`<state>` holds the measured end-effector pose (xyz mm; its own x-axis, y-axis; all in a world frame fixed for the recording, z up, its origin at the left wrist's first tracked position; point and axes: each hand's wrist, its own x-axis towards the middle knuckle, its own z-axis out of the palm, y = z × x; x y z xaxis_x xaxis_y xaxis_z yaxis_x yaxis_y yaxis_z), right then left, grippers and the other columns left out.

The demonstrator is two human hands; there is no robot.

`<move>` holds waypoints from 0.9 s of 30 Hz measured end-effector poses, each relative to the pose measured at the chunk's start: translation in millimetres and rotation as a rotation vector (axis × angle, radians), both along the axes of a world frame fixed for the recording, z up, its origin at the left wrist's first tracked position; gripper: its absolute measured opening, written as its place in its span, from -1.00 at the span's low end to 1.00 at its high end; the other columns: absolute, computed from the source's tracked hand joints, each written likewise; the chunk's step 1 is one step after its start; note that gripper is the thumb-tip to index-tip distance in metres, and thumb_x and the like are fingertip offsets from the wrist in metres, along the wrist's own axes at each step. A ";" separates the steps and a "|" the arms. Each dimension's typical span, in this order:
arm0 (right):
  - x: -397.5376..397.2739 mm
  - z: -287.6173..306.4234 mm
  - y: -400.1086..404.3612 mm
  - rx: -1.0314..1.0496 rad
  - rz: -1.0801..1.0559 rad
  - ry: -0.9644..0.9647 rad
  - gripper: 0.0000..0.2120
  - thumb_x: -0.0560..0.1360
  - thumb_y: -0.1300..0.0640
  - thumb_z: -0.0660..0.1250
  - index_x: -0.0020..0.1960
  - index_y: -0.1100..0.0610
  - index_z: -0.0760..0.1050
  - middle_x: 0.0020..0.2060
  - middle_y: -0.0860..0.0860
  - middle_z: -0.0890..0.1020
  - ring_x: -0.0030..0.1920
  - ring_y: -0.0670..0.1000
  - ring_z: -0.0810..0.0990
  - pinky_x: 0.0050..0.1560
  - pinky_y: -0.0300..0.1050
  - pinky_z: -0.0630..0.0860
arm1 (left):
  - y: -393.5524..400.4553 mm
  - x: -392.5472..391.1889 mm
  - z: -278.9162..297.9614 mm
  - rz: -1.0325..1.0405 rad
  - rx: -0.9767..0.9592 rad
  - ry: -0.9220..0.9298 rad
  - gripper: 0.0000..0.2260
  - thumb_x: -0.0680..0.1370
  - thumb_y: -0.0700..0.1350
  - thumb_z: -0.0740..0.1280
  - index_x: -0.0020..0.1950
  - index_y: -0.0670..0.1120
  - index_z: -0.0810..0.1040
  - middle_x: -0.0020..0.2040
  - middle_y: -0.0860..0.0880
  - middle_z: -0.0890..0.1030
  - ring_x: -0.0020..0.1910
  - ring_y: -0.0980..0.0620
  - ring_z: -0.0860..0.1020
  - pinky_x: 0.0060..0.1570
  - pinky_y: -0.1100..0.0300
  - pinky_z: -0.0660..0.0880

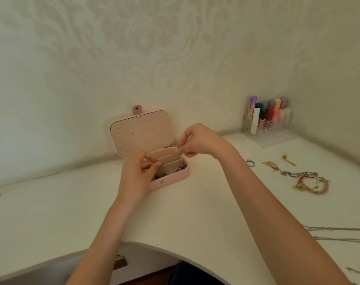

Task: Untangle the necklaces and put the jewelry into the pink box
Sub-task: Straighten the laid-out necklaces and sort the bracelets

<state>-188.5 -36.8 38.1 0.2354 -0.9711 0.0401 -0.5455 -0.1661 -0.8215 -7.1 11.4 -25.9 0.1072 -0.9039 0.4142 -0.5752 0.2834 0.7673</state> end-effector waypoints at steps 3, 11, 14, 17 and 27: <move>0.6 -8.8 -1.3 0.045 0.052 0.193 -0.86 0.38 0.24 0.48 -0.28 0.09 0.54 -0.38 0.00 0.59 -0.41 -0.10 0.53 -0.45 -0.40 0.43 | 3.5 -5.9 -11.9 0.039 -0.163 -0.268 -0.87 0.45 -0.28 0.42 -0.20 -0.09 0.53 -0.29 0.03 0.62 -0.18 0.17 0.48 0.22 0.20 0.34; 8.0 -16.7 -2.2 -0.003 0.128 0.261 -0.94 0.41 0.21 0.46 -0.16 0.12 0.58 -0.25 0.03 0.63 -0.20 -0.02 0.58 -0.15 -0.20 0.48 | 7.0 -4.6 -16.8 0.096 -0.195 -0.400 -0.84 0.43 -0.15 0.30 -0.11 -0.06 0.67 -0.27 -0.05 0.66 0.07 -0.09 0.45 0.24 -0.04 0.38; 5.2 -12.9 0.1 0.000 0.125 0.220 -0.96 0.46 0.20 0.41 -0.14 0.14 0.56 -0.27 0.05 0.63 -0.23 0.01 0.59 -0.15 -0.21 0.48 | 8.7 -8.0 -15.8 0.080 -0.300 -0.445 -0.85 0.38 -0.23 0.33 -0.13 -0.13 0.67 -0.28 -0.04 0.67 -0.06 0.02 0.45 0.20 0.11 0.32; 1.3 -8.4 8.9 -0.012 0.091 0.207 -0.90 0.49 0.17 0.37 -0.20 0.09 0.52 -0.33 -0.01 0.61 -0.25 -0.01 0.60 -0.35 -0.30 0.38 | 11.2 -13.6 -15.7 0.015 -0.328 -0.472 -0.81 0.44 -0.19 0.26 -0.11 -0.16 0.66 -0.21 -0.04 0.68 -0.13 0.08 0.45 0.26 0.19 0.23; -67.6 -11.1 92.3 -0.119 -0.128 0.114 -0.84 0.54 0.15 0.28 -0.06 0.15 0.62 -0.12 -0.01 0.68 -0.09 -0.02 0.64 -0.11 -0.18 0.53 | 62.8 -103.6 -20.2 -0.292 -0.198 -0.397 -0.68 0.55 -0.14 0.18 0.25 -0.14 0.56 0.26 -0.10 0.56 0.29 -0.04 0.49 0.40 0.23 0.15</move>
<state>-256.1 55.5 27.0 0.1204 -0.9834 0.1361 -0.6565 -0.1817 -0.7321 -110.6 74.3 -46.1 -0.3374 -0.7730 0.5373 -0.6861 0.5927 0.4218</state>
